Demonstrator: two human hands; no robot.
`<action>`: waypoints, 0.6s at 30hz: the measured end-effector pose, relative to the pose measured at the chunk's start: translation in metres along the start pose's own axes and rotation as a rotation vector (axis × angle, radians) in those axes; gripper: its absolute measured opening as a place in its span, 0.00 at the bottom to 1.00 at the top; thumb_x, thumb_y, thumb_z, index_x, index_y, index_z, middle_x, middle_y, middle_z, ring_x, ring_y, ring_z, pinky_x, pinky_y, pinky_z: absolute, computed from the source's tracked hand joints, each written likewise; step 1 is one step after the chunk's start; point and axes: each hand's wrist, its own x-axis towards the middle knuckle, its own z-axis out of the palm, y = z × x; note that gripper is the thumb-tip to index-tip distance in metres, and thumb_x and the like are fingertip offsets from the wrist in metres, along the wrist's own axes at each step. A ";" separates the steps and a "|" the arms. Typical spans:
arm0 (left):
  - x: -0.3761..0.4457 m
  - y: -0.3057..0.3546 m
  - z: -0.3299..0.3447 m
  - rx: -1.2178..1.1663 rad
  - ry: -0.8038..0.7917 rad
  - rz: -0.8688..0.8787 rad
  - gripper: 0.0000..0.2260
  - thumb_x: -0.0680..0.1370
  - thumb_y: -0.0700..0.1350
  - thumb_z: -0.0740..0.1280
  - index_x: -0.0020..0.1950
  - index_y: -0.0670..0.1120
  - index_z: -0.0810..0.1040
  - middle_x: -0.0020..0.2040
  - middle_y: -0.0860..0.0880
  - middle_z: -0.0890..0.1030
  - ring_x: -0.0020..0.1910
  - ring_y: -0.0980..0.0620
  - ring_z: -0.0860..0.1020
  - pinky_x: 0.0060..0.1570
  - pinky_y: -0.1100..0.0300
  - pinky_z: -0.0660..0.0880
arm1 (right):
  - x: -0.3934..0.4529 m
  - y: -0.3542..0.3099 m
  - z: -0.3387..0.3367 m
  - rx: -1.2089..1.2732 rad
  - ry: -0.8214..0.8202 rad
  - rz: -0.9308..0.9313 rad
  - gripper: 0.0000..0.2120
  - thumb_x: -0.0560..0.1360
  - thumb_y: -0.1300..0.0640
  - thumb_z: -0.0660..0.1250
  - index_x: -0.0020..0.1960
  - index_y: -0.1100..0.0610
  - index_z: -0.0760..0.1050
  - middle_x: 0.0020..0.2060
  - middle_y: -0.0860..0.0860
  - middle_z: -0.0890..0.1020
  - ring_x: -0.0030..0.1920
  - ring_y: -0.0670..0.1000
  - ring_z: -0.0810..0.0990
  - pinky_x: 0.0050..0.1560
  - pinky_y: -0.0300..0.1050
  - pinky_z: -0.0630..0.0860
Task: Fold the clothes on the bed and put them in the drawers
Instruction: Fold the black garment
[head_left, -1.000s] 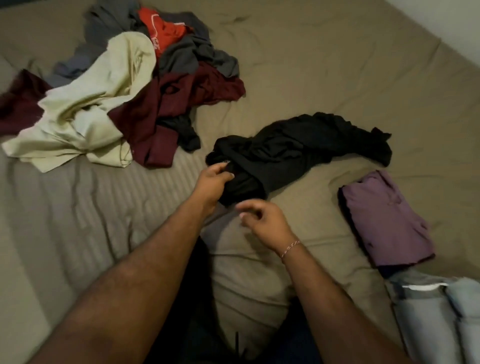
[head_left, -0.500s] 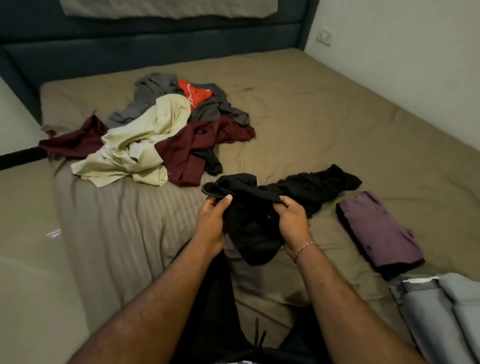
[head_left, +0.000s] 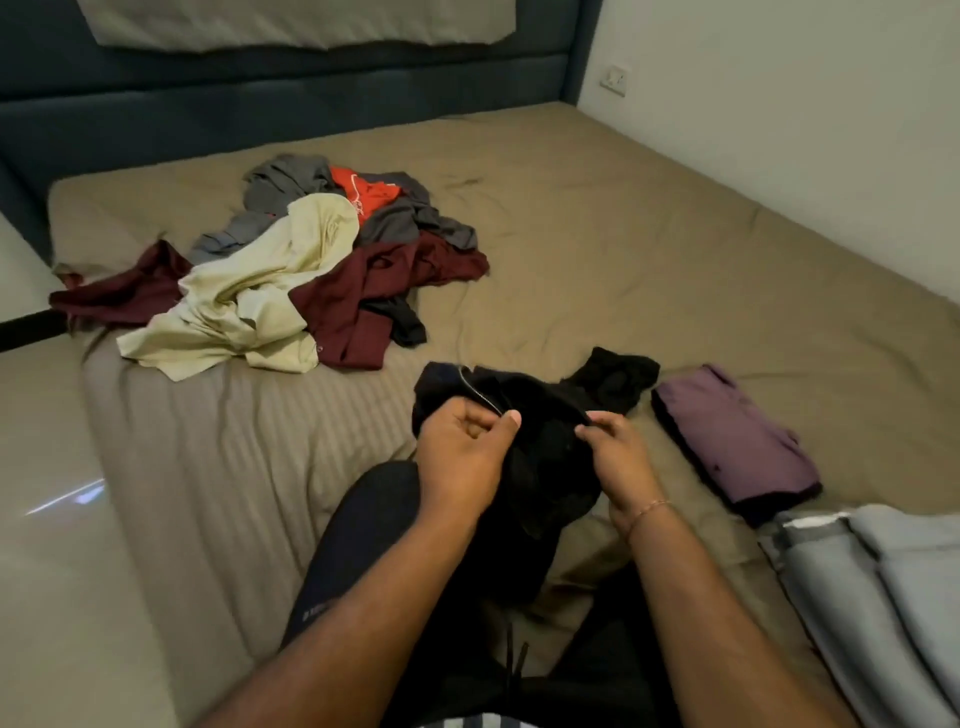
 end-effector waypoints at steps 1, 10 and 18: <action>-0.008 -0.018 0.010 0.060 0.010 -0.020 0.11 0.74 0.48 0.80 0.37 0.48 0.80 0.31 0.54 0.81 0.30 0.60 0.78 0.34 0.66 0.76 | -0.003 0.017 -0.004 -0.208 0.220 -0.094 0.13 0.78 0.60 0.70 0.62 0.55 0.78 0.62 0.59 0.80 0.60 0.57 0.80 0.65 0.53 0.77; -0.038 -0.097 0.029 0.143 -0.164 -0.166 0.07 0.76 0.47 0.77 0.40 0.50 0.83 0.39 0.53 0.85 0.39 0.57 0.83 0.41 0.64 0.78 | -0.037 0.127 0.001 -0.245 -0.210 -0.396 0.25 0.72 0.63 0.73 0.64 0.42 0.78 0.59 0.43 0.83 0.62 0.43 0.81 0.64 0.39 0.77; -0.038 -0.100 0.025 0.160 -0.374 -0.085 0.12 0.78 0.35 0.69 0.51 0.53 0.83 0.49 0.54 0.85 0.50 0.58 0.83 0.55 0.60 0.79 | -0.027 0.123 -0.001 -0.158 0.044 -0.308 0.12 0.76 0.61 0.75 0.59 0.51 0.83 0.54 0.45 0.85 0.56 0.41 0.83 0.62 0.40 0.78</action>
